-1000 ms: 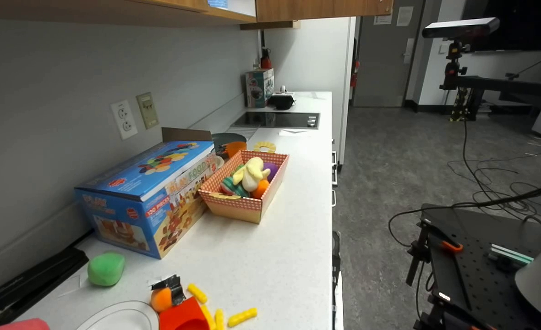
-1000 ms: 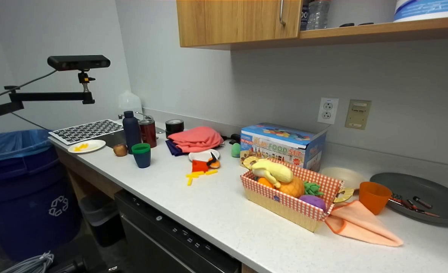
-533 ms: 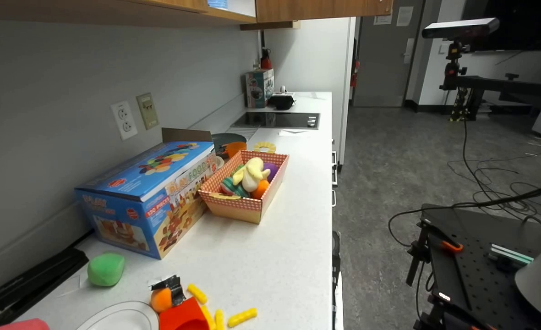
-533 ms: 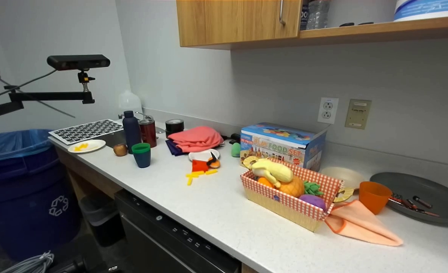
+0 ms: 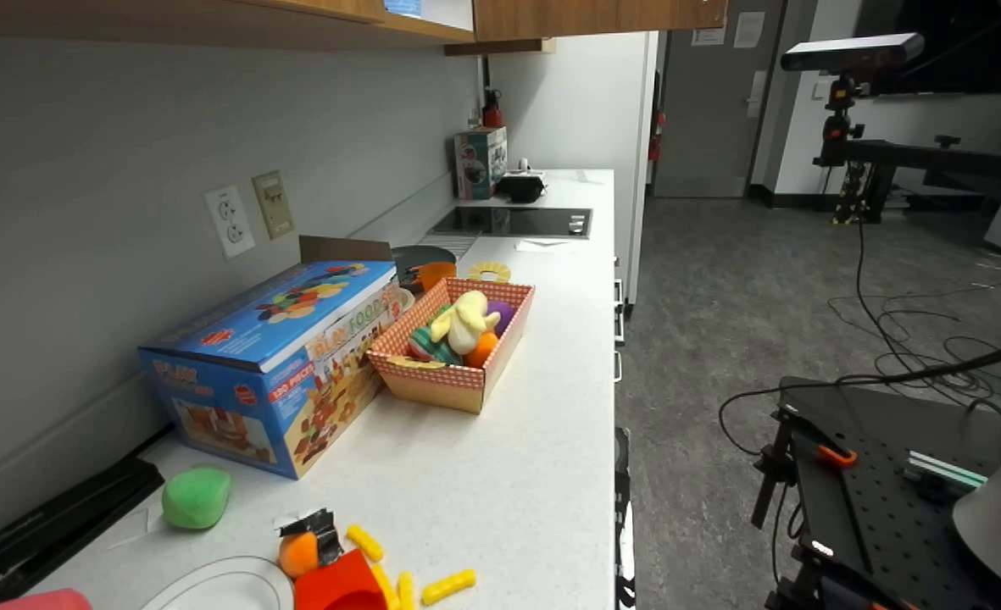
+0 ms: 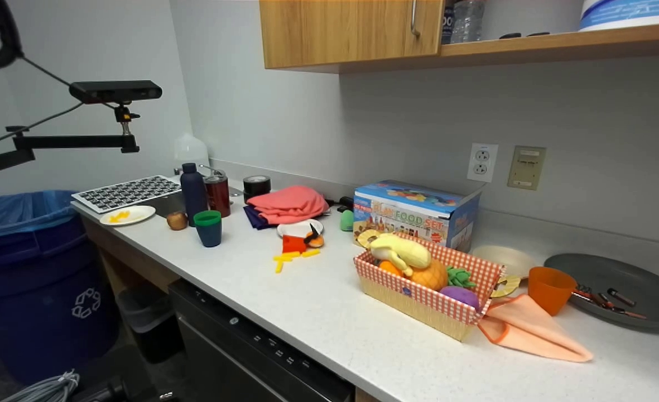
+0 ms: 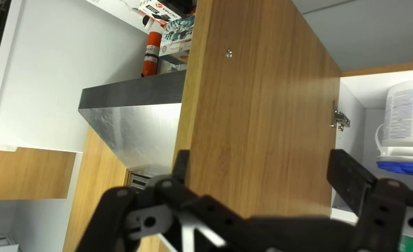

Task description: Close the open upper cabinet door

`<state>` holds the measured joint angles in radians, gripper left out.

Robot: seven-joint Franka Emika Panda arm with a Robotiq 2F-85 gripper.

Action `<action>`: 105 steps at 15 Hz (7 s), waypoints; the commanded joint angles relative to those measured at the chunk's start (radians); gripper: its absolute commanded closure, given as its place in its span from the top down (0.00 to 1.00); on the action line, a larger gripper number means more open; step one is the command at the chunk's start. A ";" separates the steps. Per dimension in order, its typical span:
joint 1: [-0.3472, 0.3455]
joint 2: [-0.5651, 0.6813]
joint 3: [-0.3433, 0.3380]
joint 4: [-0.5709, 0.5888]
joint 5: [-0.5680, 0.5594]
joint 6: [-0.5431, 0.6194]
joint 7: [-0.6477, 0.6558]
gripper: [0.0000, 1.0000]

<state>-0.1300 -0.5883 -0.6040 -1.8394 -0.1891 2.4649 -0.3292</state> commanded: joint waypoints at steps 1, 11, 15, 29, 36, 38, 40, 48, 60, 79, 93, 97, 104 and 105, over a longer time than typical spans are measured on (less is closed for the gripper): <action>-0.028 0.027 0.012 0.013 0.037 0.003 -0.024 1.00; -0.010 0.178 -0.088 0.140 0.118 0.088 -0.018 1.00; 0.048 0.207 -0.135 0.185 0.203 0.079 -0.092 1.00; 0.225 0.214 -0.247 0.246 0.419 0.029 -0.358 1.00; 0.166 0.296 -0.275 0.284 0.388 0.073 -0.331 1.00; 0.157 0.311 -0.280 0.292 0.386 0.075 -0.327 1.00; 0.166 0.321 -0.293 0.298 0.403 0.072 -0.334 1.00; 0.321 0.329 -0.374 0.349 0.521 0.041 -0.433 1.00; 0.244 0.201 -0.171 0.242 0.460 -0.002 -0.446 1.00; 0.254 0.010 0.049 0.090 0.487 -0.171 -0.479 1.00; 0.380 0.101 0.007 0.222 0.680 -0.292 -0.626 1.00; 0.391 0.166 0.007 0.275 0.756 -0.342 -0.646 1.00; 0.311 0.326 0.049 0.370 0.827 -0.221 -0.631 1.00; 0.296 0.342 0.064 0.377 0.832 -0.198 -0.619 1.00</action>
<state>0.2276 -0.3502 -0.5638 -1.5483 0.5927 2.1829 -0.9496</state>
